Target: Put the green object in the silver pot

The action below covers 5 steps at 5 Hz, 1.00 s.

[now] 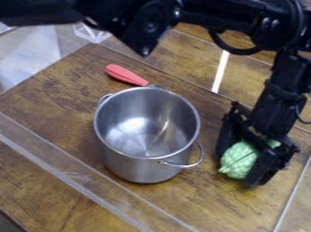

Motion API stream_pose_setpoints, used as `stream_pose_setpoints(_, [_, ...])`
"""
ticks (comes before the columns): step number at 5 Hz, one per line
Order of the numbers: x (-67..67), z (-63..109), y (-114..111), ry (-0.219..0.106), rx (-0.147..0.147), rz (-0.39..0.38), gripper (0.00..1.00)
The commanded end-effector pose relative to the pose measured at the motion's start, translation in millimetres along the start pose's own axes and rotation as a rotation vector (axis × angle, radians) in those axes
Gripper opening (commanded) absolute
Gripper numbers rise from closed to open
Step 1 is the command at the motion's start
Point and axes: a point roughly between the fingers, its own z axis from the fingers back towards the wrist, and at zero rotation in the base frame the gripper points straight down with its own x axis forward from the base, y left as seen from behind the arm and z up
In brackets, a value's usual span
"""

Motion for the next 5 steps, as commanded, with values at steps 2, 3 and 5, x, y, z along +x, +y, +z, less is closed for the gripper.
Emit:
stream_pose_setpoints(2, [-13.9,30.5,13.8,-0.065,-0.01,0.037,1.0])
stream_pose_setpoints(3, [-14.4,31.1,18.5,-0.063,-0.013,0.035,1.0])
stream_pose_setpoints(5, [-18.0,50.6,31.3,-0.07,-0.034,0.074,1.0])
